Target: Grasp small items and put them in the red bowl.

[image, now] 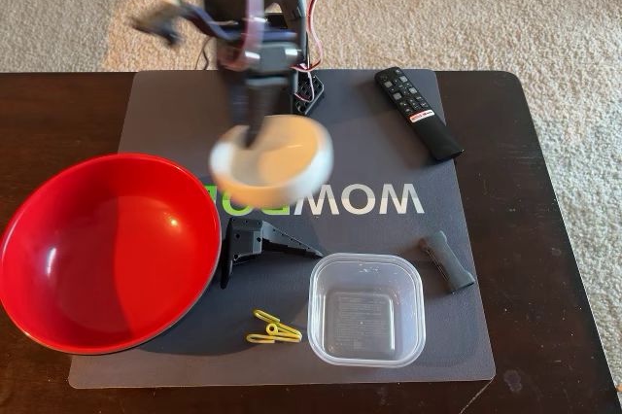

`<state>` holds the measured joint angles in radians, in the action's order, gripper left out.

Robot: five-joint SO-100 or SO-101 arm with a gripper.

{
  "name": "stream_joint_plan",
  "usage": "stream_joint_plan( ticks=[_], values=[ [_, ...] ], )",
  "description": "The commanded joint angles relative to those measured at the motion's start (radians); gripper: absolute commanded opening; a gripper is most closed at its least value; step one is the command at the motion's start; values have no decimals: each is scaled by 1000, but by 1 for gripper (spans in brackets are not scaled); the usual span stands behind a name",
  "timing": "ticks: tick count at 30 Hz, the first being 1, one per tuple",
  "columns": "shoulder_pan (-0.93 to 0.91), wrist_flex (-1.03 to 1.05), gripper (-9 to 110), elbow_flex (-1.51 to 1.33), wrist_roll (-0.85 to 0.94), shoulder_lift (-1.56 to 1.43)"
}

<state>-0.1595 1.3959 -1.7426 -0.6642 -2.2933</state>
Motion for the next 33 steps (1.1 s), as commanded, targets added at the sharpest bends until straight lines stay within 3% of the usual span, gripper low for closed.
stream_joint_plan(
  ticks=[1,10,31,33],
  values=[
    [-149,-43,0,189,-35,181],
    [-400,55,0,706,-129,850],
    [-402,61,0,746,-264,1221],
    [-403,80,8,746,-264,1181]
  ],
)
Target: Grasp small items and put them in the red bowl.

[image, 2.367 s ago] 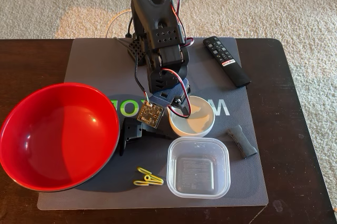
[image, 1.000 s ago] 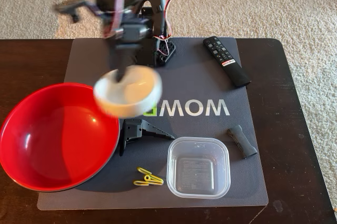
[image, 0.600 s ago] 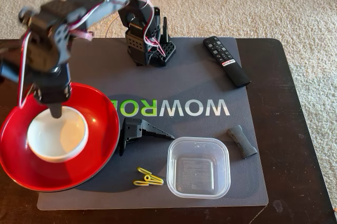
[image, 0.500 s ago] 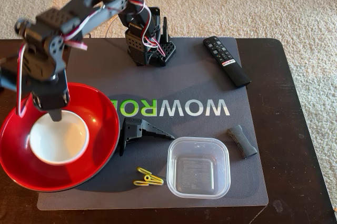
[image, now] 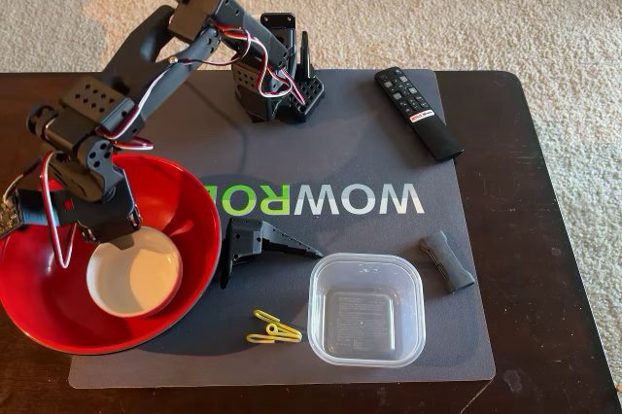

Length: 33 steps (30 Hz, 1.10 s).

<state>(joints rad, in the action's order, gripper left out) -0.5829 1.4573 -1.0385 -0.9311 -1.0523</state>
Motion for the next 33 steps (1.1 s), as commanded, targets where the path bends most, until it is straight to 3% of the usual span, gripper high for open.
stream_joint_plan(
  ticks=[1,5,11,20,25,33],
  values=[
    [20,31,15,41,3,-81],
    [14,67,28,41,-5,-176],
    [35,141,28,38,-15,-368],
    [407,144,26,-245,-43,-661],
    [598,49,26,-305,-32,-503],
    [749,-127,26,-207,31,-202]
  ],
)
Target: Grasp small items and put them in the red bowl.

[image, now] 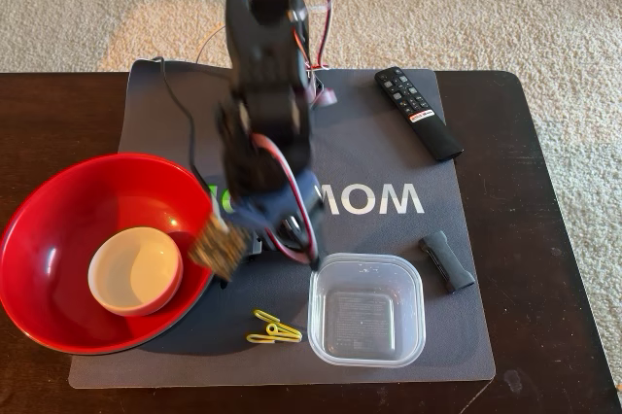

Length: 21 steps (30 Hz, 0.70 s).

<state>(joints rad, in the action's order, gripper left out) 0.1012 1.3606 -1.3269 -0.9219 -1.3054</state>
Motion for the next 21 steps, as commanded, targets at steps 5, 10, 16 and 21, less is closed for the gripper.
stream_joint_plan(
  ticks=[5,10,16,21],
  values=[
    [104,-31,24,201,91,229],
    [123,-31,0,219,140,311],
    [106,-17,0,207,163,290],
    [51,-9,0,206,206,110]
  ],
)
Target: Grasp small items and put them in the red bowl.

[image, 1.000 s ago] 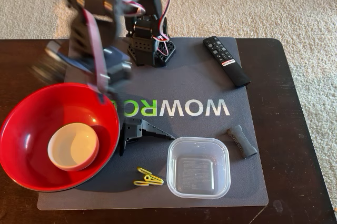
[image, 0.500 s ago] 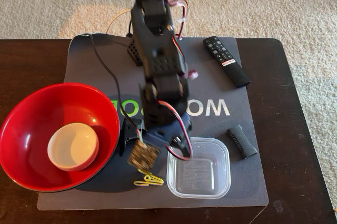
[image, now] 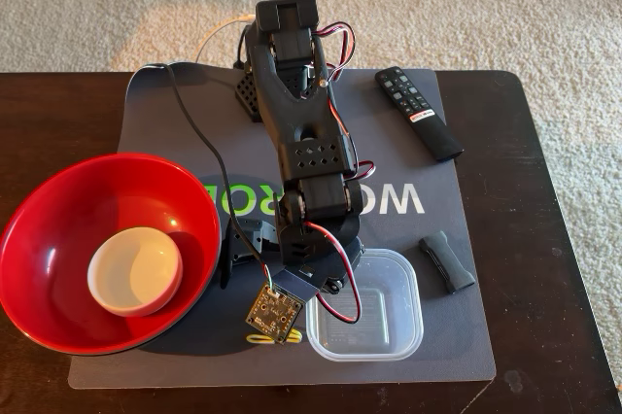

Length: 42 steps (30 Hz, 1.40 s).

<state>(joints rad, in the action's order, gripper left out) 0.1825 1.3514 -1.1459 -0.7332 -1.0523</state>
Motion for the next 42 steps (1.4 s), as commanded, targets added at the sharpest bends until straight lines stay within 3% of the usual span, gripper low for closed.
stream_joint_plan(
  ticks=[1,16,25,33,39,42],
  values=[
    [-46,0,0,25,28,-183],
    [-383,-9,0,-2,52,-626],
    [-733,-12,0,-72,-100,-574],
    [-848,-2,0,-97,-225,-502],
    [-844,3,22,-100,-250,-482],
    [-831,38,23,-101,-258,-503]
  ],
)
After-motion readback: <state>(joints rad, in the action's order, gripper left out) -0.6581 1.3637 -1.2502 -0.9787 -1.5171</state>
